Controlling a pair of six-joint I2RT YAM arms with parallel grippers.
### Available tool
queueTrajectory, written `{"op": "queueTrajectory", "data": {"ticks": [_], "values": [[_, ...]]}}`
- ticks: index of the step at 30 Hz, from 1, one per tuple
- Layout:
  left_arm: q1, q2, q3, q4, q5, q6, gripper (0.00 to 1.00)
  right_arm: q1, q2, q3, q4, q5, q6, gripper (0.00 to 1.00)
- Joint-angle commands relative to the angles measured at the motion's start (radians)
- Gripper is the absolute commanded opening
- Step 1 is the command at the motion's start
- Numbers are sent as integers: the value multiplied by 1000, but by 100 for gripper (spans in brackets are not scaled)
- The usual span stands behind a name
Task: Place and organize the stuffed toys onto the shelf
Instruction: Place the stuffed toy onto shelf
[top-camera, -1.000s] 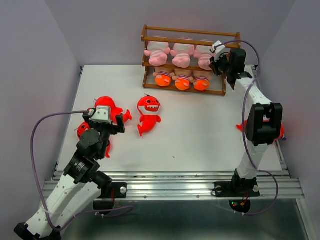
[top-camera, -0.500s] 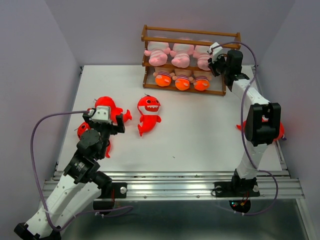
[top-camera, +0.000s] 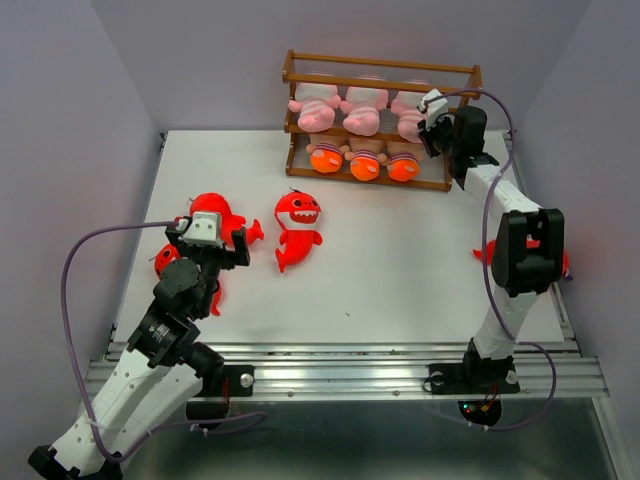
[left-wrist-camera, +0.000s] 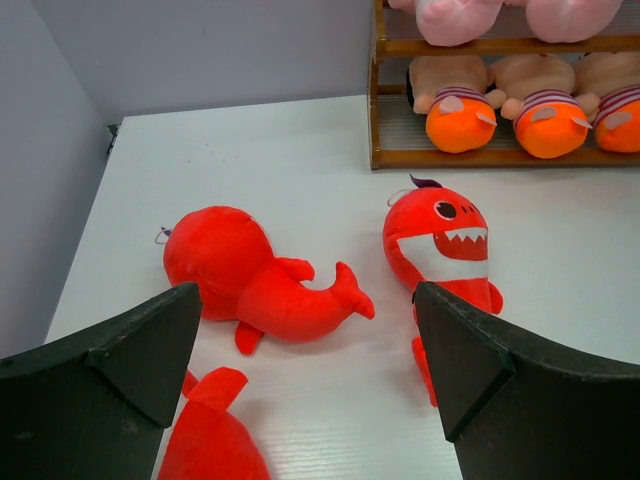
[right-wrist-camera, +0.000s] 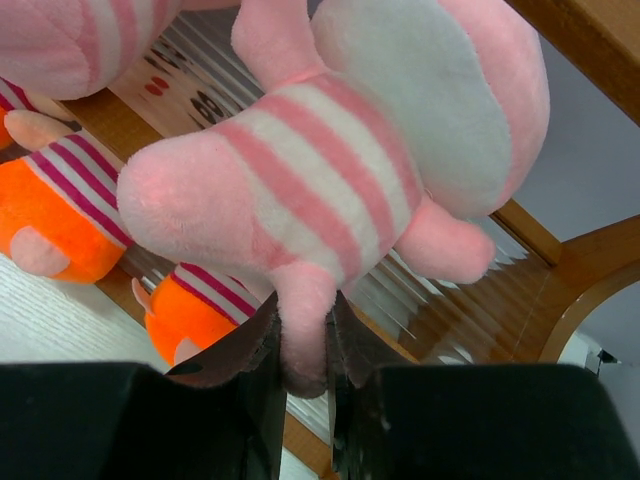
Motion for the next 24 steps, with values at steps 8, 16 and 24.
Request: {"op": "queueTrajectory", "data": {"ticks": [8,16,24], "values": [[2,-7,-15,49,-6,13,99,19,-68,-28,64,14,32,34],[2,-9,-15,49,-6,13,99,19,-68,-23,70,23,48,58],[2,-4,-15,49,0,13,99,19,-119,-65,104,49,65,87]]}}
